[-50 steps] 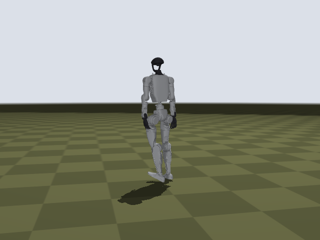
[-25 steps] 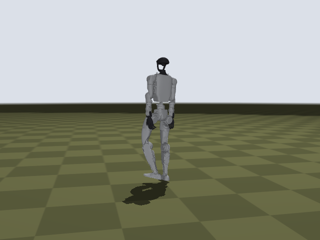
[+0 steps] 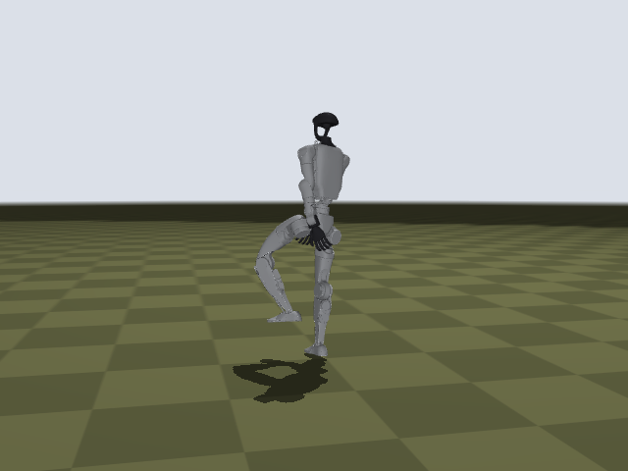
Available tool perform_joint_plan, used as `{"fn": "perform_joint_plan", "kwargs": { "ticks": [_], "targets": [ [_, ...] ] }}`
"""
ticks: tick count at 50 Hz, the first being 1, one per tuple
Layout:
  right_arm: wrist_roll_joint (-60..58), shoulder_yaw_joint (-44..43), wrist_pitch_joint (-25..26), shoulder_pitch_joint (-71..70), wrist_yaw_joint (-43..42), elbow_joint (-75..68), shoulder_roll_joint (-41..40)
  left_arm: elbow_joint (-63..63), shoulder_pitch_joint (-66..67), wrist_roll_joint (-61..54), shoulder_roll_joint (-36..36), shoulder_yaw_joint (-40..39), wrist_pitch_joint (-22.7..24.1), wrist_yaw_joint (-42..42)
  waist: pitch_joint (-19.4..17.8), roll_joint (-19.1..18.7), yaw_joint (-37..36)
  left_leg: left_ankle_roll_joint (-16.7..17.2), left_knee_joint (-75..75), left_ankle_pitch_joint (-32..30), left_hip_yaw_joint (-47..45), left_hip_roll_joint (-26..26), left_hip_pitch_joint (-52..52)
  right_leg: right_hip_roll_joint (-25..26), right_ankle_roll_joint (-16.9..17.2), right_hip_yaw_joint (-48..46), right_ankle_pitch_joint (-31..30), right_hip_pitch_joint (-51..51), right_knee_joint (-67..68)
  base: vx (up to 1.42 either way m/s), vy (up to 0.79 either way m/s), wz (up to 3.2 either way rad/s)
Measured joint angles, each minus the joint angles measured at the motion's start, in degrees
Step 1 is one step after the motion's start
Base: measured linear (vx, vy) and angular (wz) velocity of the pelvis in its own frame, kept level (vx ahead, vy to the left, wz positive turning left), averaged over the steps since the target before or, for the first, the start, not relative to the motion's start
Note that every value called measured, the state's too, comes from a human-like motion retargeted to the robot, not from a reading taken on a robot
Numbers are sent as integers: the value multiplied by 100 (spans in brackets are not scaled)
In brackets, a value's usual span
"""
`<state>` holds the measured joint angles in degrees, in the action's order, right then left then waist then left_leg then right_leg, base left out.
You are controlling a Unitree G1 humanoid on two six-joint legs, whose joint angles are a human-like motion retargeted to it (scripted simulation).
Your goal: In place motions
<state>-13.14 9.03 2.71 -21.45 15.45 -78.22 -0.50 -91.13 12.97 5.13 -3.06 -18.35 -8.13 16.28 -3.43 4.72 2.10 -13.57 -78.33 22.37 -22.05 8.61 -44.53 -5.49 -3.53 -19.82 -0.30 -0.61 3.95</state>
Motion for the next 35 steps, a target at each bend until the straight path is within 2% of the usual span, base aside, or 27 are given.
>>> {"fn": "perform_joint_plan", "kwargs": {
  "ticks": [3,7,12,13,15,17,18,20,22,25,27,30,35],
  "targets": [
    [-6,-14,7,40,12,-29,7,48,-12,0,5,54,37,-40,64,-50,74,73,303,-49,44,-20,328,10,39,-105,3,1,-35,0,1,27],
    [-55,26,21,152,-26,-120,22,88,29,40,54,100,86,-28,168,-141,253,276,1396,-130,328,-441,1145,30,119,-333,21,-62,-100,2,3,32],
    [-122,67,120,392,-110,-211,13,56,127,27,126,2,99,59,325,-210,390,631,4352,-272,526,-1047,2880,78,255,-422,126,-141,-94,5,3,2],
    [-127,78,117,450,-159,-218,8,45,147,13,133,-28,89,73,360,-237,381,776,4987,-78,598,-1183,3201,113,276,-391,151,-143,-83,0,0,0],
    [-150,77,84,582,-257,-256,22,13,181,-20,132,-95,88,63,552,-371,516,1016,6203,971,133,-1202,3991,244,335,-469,220,-67,-60,3,1,7],
    [-222,139,87,734,-251,-349,49,-43,226,-57,144,-145,82,28,790,-476,669,712,7015,939,55,-1399,4220,305,400,-483,246,-13,-105,3,5,28],
    [-274,183,117,790,-226,-406,57,-70,207,-76,147,-176,66,23,935,-527,871,792,7303,668,371,-1425,4185,298,424,-591,263,63,-124,-10,8,66],
    [-348,168,194,853,-245,-479,66,-74,71,-55,87,-202,45,-5,1065,-542,1082,994,7550,338,-98,-1236,4119,284,444,-702,282,234,-139,-25,9,27],
    [-347,58,145,921,-312,-482,156,-34,-92,-63,-37,1,134,-149,839,-415,552,758,7668,270,-542,-1358,4148,319,438,-256,226,226,-119,-22,11,-134],
    [-368,-111,-35,1247,-345,-418,408,-114,-309,33,-270,591,217,-462,732,-268,181,586,7461,414,-318,-1515,4040,231,478,-263,200,132,-156,-4,12,-13],
    [-582,-161,-54,1416,-375,-395,503,-190,-485,226,-300,636,136,-595,717,-225,554,684,7406,506,129,-1577,4118,90,527,-627,265,77,-136,-12,14,107],
    [-939,-410,57,1629,-509,-489,585,-333,-736,364,-332,606,96,-569,629,-247,511,595,7465,550,18,-1590,4205,101,533,-578,344,29,-52,-17,7,-14],
    [-955,-948,106,2105,-382,-697,785,-339,-1106,96,-279,767,113,-781,761,-358,784,503,7481,643,146,-1553,4179,88,507,-631,609,108,289,-8,2,22]
  ]
}}
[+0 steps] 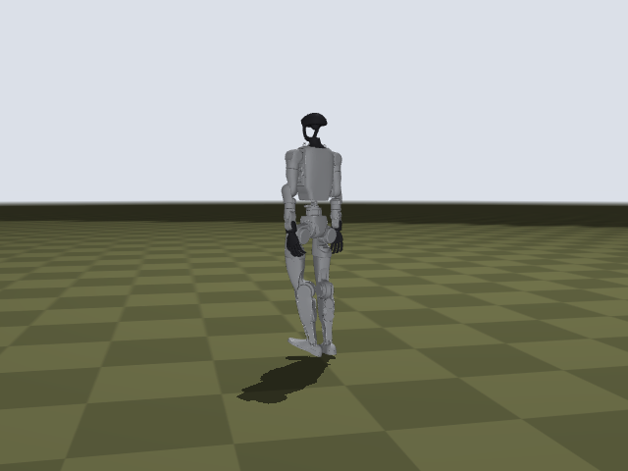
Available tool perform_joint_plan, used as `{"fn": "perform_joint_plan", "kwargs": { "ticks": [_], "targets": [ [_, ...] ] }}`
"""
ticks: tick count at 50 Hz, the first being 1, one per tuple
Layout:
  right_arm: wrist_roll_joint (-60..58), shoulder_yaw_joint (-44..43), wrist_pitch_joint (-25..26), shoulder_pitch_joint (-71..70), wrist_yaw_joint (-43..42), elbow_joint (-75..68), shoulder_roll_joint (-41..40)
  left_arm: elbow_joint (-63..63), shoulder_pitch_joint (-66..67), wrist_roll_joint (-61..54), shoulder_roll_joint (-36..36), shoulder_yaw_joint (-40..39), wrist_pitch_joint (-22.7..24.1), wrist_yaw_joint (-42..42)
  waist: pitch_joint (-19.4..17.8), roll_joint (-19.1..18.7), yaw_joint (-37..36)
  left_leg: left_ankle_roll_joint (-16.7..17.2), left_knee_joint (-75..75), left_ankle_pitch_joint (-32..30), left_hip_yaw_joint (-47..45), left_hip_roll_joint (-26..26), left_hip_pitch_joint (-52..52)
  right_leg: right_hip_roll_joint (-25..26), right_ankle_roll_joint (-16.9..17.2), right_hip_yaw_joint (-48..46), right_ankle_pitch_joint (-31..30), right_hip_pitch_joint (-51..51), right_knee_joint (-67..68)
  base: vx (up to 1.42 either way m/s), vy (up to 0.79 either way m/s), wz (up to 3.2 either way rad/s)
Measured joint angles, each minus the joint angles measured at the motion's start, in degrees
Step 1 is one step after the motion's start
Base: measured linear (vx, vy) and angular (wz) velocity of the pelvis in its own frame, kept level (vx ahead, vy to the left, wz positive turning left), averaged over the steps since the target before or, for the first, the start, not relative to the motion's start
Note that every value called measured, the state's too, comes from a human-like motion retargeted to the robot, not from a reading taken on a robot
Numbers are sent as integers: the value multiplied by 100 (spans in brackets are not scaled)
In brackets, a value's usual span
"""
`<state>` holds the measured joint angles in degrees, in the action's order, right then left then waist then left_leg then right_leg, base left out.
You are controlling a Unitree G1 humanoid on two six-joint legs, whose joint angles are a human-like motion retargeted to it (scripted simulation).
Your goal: In place motions
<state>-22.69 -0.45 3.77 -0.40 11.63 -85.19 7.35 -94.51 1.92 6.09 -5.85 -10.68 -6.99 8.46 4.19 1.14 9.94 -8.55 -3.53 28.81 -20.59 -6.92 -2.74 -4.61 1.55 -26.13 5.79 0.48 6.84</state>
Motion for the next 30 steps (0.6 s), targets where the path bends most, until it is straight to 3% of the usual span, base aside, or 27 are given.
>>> {"fn": "perform_joint_plan", "kwargs": {
  "ticks": [3,5,10,13,20,25,30],
  "targets": [
    [22,-290,92,291,99,-53,111,181,-302,-147,11,323,90,-51,-59,-50,27,-43,-52,63,80,56,23,-40,-66,55,96,109,458,-13,8,7],
    [48,-439,129,508,146,-144,231,514,-594,-156,12,730,121,41,-155,-105,-14,-53,-113,124,159,134,56,-76,-191,81,-142,291,1050,-13,6,-28],
    [-256,-625,246,700,152,-318,444,1614,-1147,-124,64,943,142,172,-435,-355,11,-63,-96,173,-28,468,128,-66,-534,431,-1747,1446,3120,-23,4,-36],
    [-463,-666,341,753,149,-422,585,2242,-1648,-567,-17,922,273,-88,-668,-589,529,-113,-77,113,-64,709,165,-209,-806,244,-1305,2441,4901,-19,2,53],
    [-345,-1006,484,1002,291,-565,688,2897,-2388,-779,-103,797,424,-518,-684,-861,1209,-275,-74,-28,200,887,-120,-257,-659,367,-745,4430,6979,-8,-3,49],
    [-303,-988,506,1002,239,-571,723,2935,-2513,-827,-83,784,472,-563,-676,-875,1252,-302,17,-55,150,847,-65,-372,-684,371,-697,4596,7148,1,0,-4],
    [-334,-939,476,932,238,-408,651,2777,-2372,-893,122,657,500,-540,-561,-861,1062,-244,64,-18,-44,805,3,-330,-618,381,-769,3734,6298,8,0,-30]
  ]
}}
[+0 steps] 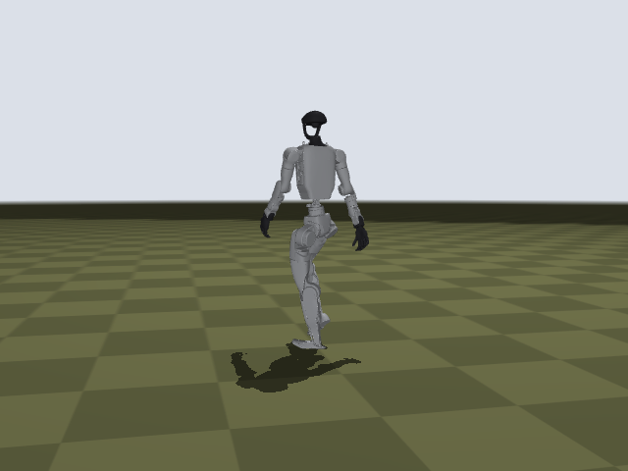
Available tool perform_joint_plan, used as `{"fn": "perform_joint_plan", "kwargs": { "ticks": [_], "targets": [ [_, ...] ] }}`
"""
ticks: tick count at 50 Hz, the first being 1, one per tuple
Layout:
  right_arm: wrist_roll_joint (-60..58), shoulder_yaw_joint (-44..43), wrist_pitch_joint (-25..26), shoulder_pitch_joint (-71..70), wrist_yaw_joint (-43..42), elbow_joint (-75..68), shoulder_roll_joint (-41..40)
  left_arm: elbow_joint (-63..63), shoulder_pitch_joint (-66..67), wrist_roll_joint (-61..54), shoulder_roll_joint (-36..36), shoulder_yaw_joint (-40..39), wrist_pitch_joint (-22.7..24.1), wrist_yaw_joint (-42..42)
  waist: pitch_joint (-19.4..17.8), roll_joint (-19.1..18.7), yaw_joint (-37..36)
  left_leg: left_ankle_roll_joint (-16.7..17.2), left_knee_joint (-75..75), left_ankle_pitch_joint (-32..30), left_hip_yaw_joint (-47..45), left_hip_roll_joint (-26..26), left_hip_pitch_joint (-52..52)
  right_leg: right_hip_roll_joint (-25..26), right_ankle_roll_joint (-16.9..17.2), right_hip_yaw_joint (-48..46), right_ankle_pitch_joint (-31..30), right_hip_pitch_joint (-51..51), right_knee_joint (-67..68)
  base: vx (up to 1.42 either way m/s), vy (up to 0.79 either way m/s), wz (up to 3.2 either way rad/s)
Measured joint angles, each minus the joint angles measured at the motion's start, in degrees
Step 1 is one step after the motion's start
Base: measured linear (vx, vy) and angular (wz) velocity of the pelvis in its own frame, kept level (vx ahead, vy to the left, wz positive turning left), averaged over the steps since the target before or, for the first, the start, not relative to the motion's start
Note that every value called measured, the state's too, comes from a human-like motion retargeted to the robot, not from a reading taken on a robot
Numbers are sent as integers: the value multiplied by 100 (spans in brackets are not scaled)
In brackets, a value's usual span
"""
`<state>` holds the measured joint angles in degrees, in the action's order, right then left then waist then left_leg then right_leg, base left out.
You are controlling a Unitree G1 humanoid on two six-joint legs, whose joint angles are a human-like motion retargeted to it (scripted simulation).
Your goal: In place motions
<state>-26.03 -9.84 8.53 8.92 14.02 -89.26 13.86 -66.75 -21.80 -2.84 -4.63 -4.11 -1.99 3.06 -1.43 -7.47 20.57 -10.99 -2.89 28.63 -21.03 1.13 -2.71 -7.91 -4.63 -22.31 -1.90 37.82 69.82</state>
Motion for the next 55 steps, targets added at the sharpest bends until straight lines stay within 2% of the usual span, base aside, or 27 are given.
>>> {"fn": "perform_joint_plan", "kwargs": {
  "ticks": [5,7,8,10,12,14,15,17,18,20,23,26,30,32,33,34,37,43,45,47,50,52,53,55],
  "targets": [
    [262,202,0,-248,-18,258,-215,-297,544,86,144,-27,-7,156,275,68,-259,125,135,82,-369,-142,87,786,322,761,-361,-1489,-2585,13,0,-54],
    [397,302,-44,-406,-5,389,-338,-480,822,155,196,19,-50,282,368,124,-181,138,140,129,-365,-296,85,882,525,1004,-476,-2146,-3909,18,2,11],
    [461,348,-69,-484,-26,471,-405,-579,944,189,213,75,-81,359,388,181,-94,129,131,153,-313,-415,95,841,672,1012,-476,-2481,-4561,19,0,40],
    [611,477,-165,-642,-117,690,-581,-841,1227,361,231,231,-163,574,413,281,-5,134,106,201,-281,-606,132,719,707,742,676,-3161,-5645,22,-1,20],
    [774,613,-264,-731,-168,863,-763,-1165,1494,745,208,337,-247,798,525,496,-217,168,121,241,-441,-820,216,490,672,6,600,-3519,-6339,26,-3,-54],
    [861,684,-298,-864,-109,954,-943,-1633,1693,1165,222,427,-351,841,698,583,-543,198,122,244,-605,-860,135,340,959,52,346,-3522,-6647,15,-5,-67],
    [888,713,-303,-967,-53,1001,-1038,-1945,1780,1418,255,419,-400,787,794,575,-699,226,108,240,-683,-812,30,296,1084,79,280,-3471,-6755,3,-7,-21],
    [863,905,-336,-1106,65,1149,-1151,-2376,1949,1437,291,373,-343,406,822,600,-666,263,61,252,-571,-773,-51,286,1045,-349,220,-3415,-6769,3,-8,2],
    [833,1133,-357,-1214,166,1239,-1210,-2492,2109,1205,288,373,-258,155,783,647,-664,269,68,267,-629,-783,-23,352,970,34,223,-3345,-6735,7,-3,0],
    [677,1528,-375,-1449,503,1429,-1292,-2606,2400,706,307,175,-51,-113,708,652,-379,336,78,271,-503,-776,31,368,896,94,220,-3281,-6695,6,6,20],
    [271,1810,-456,-1569,897,1752,-1382,-2880,2420,397,409,-489,-57,76,585,632,-339,342,114,207,-671,-714,23,408,904,150,191,-3265,-6688,0,3,-16],
    [140,1883,-628,-1525,807,1802,-1334,-2922,2414,362,421,-771,-200,226,583,694,-335,380,100,182,-592,-717,6,413,872,131,192,-3289,-6731,2,-7,16],
    [134,1733,-568,-1328,603,1514,-1157,-2691,2378,500,341,-607,-256,293,529,836,-1174,181,89,73,-1195,-745,-173,558,786,738,135,-3259,-6720,11,-3,-110],
    [178,1544,-500,-1265,585,1271,-1033,-2549,2226,737,291,-445,-323,168,491,820,-1001,343,116,97,-993,-693,-57,507,789,470,188,-3289,-6712,-2,-1,99],
    [219,1452,-499,-1234,572,1141,-965,-2475,2162,868,258,-330,-330,60,530,786,-611,499,104,141,-636,-662,18,395,821,47,253,-3313,-6703,0,-2,207],
    [265,1394,-495,-1182,524,1001,-894,-2381,2127,1017,216,-221,-331,-71,552,757,-515,538,95,140,-571,-634,9,382,826,-67,276,-3317,-6699,5,-4,133],
    [374,1186,-453,-997,241,580,-676,-2041,2074,1447,79,141,-350,-333,627,674,-535,551,62,151,-601,-564,-55,437,815,-119,299,-3314,-6705,10,-5,12],
    [601,796,-337,-836,-290,-142,-391,-1535,2018,1747,-87,296,-341,95,670,640,-581,655,-334,351,-536,-398,-144,481,763,-200,342,-3407,-6716,11,-7,5],
    [834,786,-356,-842,-374,-371,-319,-1502,2104,1604,-69,155,-287,117,685,682,-691,683,-836,398,-412,-345,-356,440,729,-162,359,-3457,-6703,18,-5,-26],
    [1079,896,-387,-962,-411,-515,-332,-1577,2201,1402,-25,-14,-259,-17,680,747,-771,600,-1542,194,-522,-231,-652,363,700,-89,362,-3458,-6667,10,-3,-18],
    [1540,1112,-344,-1418,-470,-512,-548,-1881,2311,838,45,-392,-244,-252,512,875,-847,327,-3671,-896,-327,202,-1736,204,679,-64,352,-3435,-6614,-5,0,12],
    [1710,1260,-411,-1672,-392,-220,-729,-2060,2391,590,43,-616,-255,-230,243,993,-1069,-28,-4743,-1370,-78,298,-2332,186,652,25,302,-3566,-6649,-7,-2,-39],
    [1778,1416,-444,-1838,-251,23,-845,-2177,2502,471,45,-763,-282,-139,32,1162,-1308,-58,-5460,-1253,36,211,-2700,123,607,111,256,-3726,-6682,0,-3,-84],
    [1738,1549,-413,-2090,-60,373,-992,-2383,2646,405,35,-965,-352,104,-199,1276,-1592,-201,-6395,-1053,-128,544,-3101,123,523,168,231,-3889,-6699,1,-2,-69]
  ]
}}
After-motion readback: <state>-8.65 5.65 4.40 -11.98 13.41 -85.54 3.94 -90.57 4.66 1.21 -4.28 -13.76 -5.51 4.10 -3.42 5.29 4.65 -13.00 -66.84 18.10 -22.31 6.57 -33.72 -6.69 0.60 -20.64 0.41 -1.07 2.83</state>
